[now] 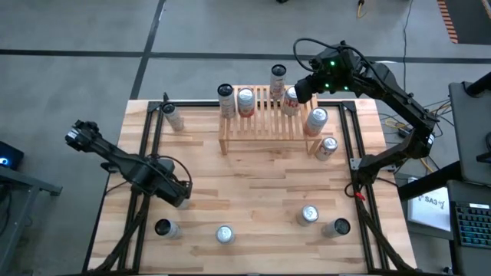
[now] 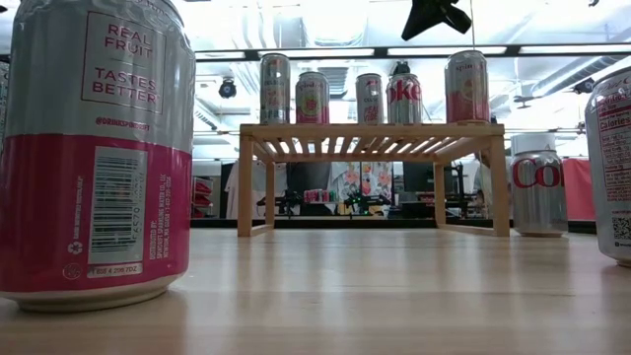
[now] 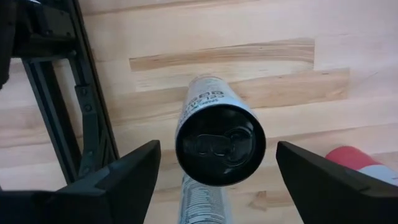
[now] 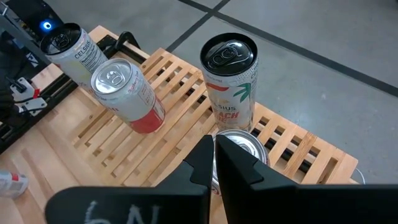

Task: Place canned beverage on shelf
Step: Put the left white soda can on the shelf aligned with the other white soda can

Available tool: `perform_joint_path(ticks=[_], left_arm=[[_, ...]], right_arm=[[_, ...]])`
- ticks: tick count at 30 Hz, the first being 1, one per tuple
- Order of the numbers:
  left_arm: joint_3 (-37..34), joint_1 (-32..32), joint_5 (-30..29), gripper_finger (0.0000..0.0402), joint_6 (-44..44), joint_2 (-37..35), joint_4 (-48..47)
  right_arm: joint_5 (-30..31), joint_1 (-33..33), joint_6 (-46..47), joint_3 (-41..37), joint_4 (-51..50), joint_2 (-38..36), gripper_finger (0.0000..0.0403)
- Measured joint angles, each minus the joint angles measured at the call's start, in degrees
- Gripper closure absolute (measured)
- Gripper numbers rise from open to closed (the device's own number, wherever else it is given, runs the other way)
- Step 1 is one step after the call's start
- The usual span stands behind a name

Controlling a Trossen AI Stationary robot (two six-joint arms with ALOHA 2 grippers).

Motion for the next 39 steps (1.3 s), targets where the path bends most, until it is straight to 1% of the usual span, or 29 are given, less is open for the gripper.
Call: perform_joint_path(ticks=[25,35,39], left_arm=[[-1.0,0.0,-0.1,0.0097,-1.2,6.1,1.1],[-0.9,0.0,-0.1,0.0146,-1.2,8.0,1.1],[-0.8,0.0,-0.1,0.0153,-1.2,8.0,1.1]], right_arm=[[0.0,0.0,-0.2,0.0,-0.1,-0.1,0.0392],[0.0,0.0,0.0,0.0,0.0,-1.7,0.0392],[0.0,0.0,0.0,0.0,0.0,-2.1,0.0392]])
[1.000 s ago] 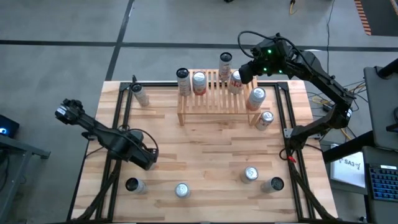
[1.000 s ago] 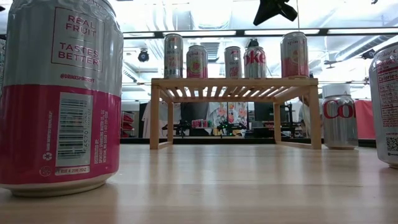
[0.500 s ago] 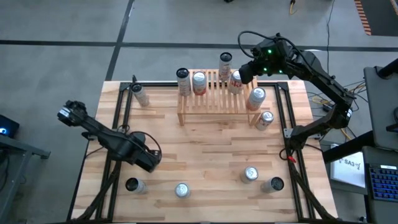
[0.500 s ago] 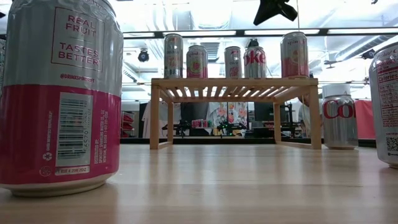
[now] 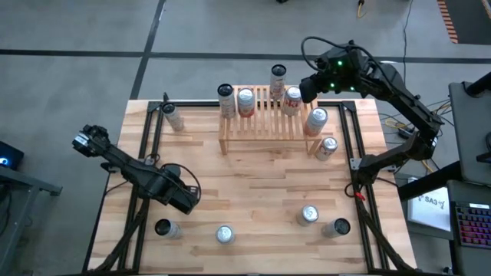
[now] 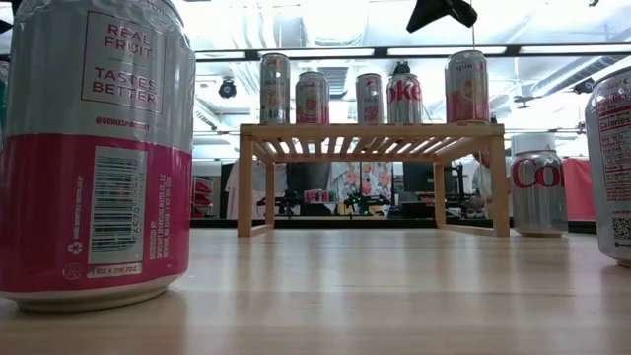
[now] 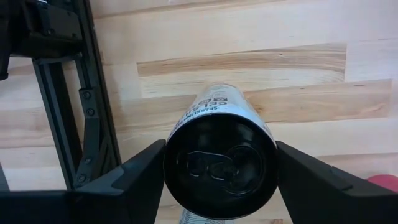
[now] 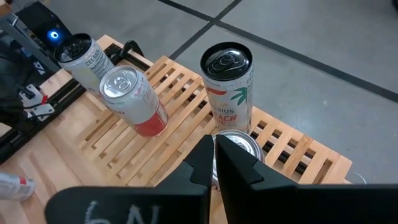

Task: Place canned beverage on shelf
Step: Put the left white soda can on the shelf aligned with the other white soda can

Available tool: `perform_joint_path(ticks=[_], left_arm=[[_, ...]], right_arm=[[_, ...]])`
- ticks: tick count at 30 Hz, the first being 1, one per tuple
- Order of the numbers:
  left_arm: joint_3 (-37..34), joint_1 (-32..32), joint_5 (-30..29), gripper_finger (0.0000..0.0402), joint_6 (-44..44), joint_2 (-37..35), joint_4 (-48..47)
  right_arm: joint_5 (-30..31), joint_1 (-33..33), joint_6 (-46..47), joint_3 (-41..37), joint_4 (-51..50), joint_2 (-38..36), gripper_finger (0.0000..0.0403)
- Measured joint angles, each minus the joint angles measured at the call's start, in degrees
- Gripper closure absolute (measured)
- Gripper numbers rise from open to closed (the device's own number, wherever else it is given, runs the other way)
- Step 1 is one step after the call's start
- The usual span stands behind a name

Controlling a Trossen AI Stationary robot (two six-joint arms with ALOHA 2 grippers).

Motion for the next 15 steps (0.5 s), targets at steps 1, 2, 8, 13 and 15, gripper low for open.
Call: perform_joint_path(ticks=[1,2,8,13,15], left_arm=[[0.0,0.0,0.0,0.0154,0.0,0.0,0.0],[0.0,0.0,0.0,0.0154,0.0,0.0,0.0],[0.1,0.0,-0.1,0.0156,0.1,-0.1,-0.1],[-0.1,0.0,-1.9,0.0152,-1.2,-0.1,-0.1],[-0.4,0.0,-2.7,0.0136,-2.4,-0.1,-0.3]], right_arm=[[0.0,0.0,0.0,0.0,0.0,0.0,0.0392],[0.0,0.0,0.0,0.0,0.0,-0.1,0.0392],[0.0,0.0,-0.1,0.0,0.0,-0.2,0.0392],[0.0,0.0,-0.6,0.0,0.0,-0.2,0.0392],[0.0,0.0,-0.7,0.0,0.0,-0.2,0.0392]])
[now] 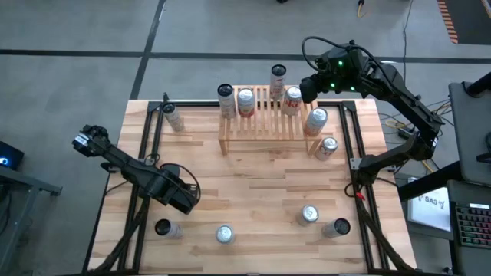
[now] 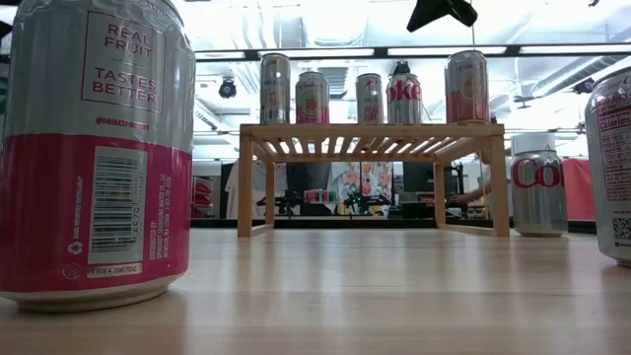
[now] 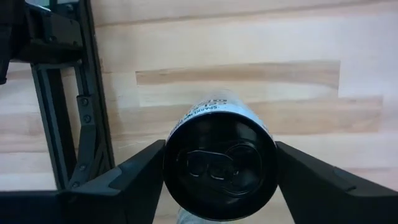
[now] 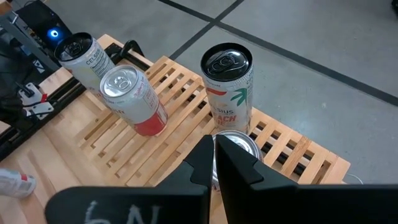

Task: Place canned beverage on shelf
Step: Put the left white soda can on the shelf aligned with the other white soda can

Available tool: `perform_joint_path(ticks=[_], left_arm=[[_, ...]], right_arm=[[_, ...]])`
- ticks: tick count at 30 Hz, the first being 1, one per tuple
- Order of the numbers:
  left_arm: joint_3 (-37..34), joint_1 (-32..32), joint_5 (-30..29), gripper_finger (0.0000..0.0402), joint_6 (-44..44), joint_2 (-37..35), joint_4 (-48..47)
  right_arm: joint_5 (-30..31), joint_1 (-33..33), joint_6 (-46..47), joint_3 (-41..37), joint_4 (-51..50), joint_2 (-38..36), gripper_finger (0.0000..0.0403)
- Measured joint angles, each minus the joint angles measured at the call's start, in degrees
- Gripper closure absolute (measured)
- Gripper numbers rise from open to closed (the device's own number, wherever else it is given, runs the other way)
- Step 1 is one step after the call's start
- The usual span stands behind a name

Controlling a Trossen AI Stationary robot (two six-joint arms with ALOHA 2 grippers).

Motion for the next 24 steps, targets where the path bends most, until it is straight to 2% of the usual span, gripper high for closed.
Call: perform_joint_path(ticks=[5,9,12,17,21,24], left_arm=[[-1.8,0.0,-1.2,0.0083,-0.5,0.3,0.5],[-4.4,0.0,-1.1,0.0072,0.0,0.2,3.8],[-4.8,0.0,-1.1,0.009,1.2,0.1,5.9],[-4.5,0.0,-1.2,0.0162,1.2,0.1,6.3],[-2.3,0.6,-1.5,0.0165,1.6,-0.9,5.7],[0.7,1.7,-4.0,0.0165,3.1,-1.9,4.2]], right_arm=[[0.0,0.0,-0.2,0.0,0.0,0.0,0.0392],[0.1,0.0,-0.3,0.0,0.0,0.0,0.0392],[0.4,0.0,-0.4,0.0,0.0,0.0,0.0392],[0.4,0.0,-0.4,0.0,0.0,0.0,0.0392],[0.4,0.0,-2.0,0.0,0.1,0.0,0.0392],[-0.5,0.4,-4.3,0.0,0.3,0.1,0.0392]])
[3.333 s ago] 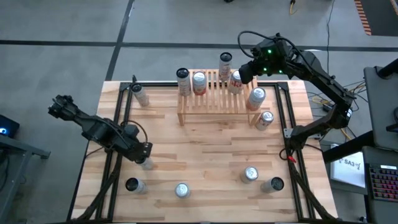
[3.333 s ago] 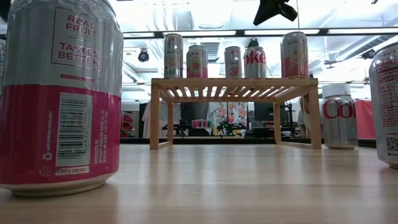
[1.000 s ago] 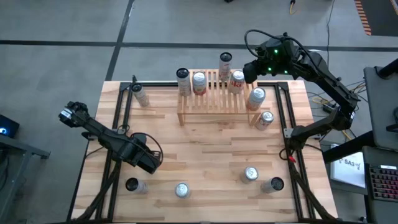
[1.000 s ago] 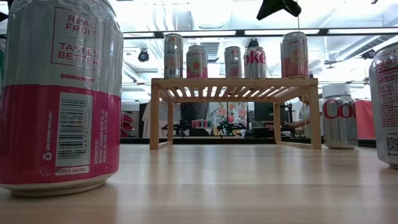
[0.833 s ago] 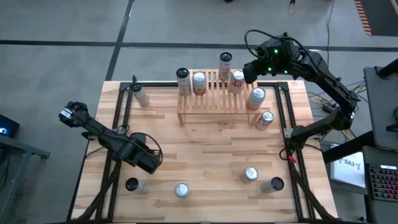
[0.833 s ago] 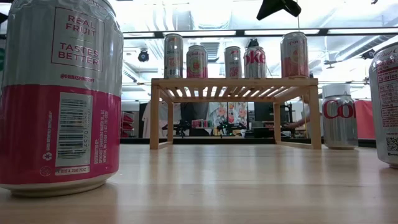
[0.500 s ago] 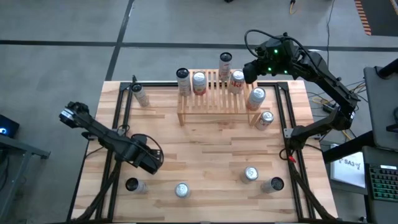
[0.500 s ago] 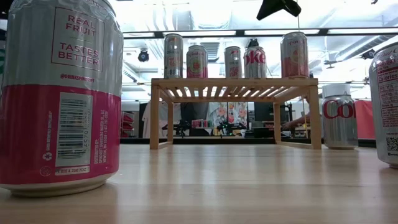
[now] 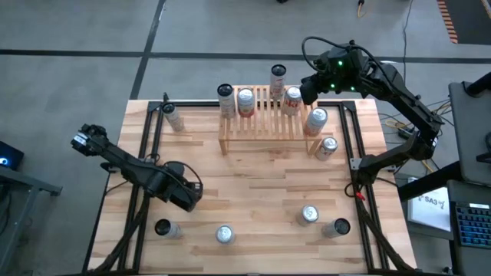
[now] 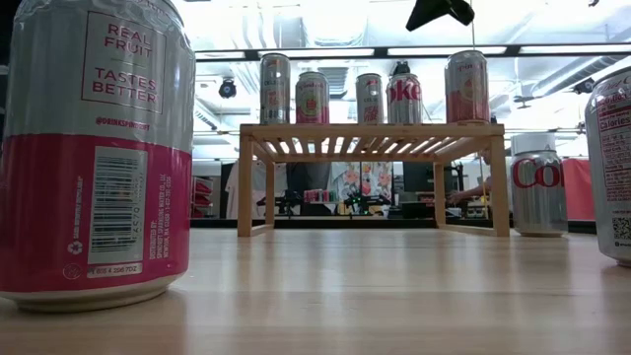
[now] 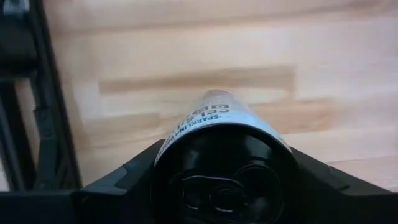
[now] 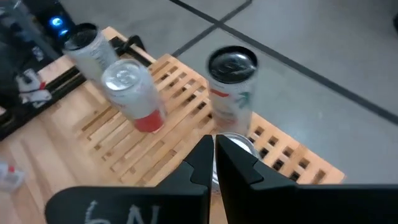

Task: Place canned beverage on shelf
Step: Put the left white soda can on the shelf aligned with the other white soda can

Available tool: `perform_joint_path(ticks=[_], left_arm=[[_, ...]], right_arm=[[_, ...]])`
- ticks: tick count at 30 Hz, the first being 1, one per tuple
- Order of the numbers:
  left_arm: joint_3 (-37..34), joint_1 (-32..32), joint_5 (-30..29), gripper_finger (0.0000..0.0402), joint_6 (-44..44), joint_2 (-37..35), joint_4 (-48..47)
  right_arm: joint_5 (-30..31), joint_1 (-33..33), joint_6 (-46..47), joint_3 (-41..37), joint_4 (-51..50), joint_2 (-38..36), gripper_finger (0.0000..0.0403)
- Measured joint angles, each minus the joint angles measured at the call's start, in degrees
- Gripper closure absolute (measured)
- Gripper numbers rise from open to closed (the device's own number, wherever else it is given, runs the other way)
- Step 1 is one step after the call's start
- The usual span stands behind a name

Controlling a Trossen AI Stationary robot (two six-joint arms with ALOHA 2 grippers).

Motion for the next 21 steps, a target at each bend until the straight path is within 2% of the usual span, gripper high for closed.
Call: perform_joint_path(ticks=[7,12,18,21], left_arm=[[12.0,5.7,-10.7,0.0165,7.4,-2.7,-7.3],[21.2,12.8,-18.4,0.0165,20.5,-2.2,-7.6],[30.6,23.2,-20.2,0.0165,41.8,1.1,-1.0],[35.6,26.3,-20.5,0.0165,48.7,3.6,0.7]], right_arm=[[-6.3,3.5,-4.5,0.0,9.8,0.3,0.0392],[-9.0,7.5,-7.3,0.0,17.5,0.3,0.0392],[-10.2,12.3,-12.1,0.0,18.5,0.9,0.0392],[-10.3,14.9,-16.4,0.0,17.4,1.8,0.0392]])
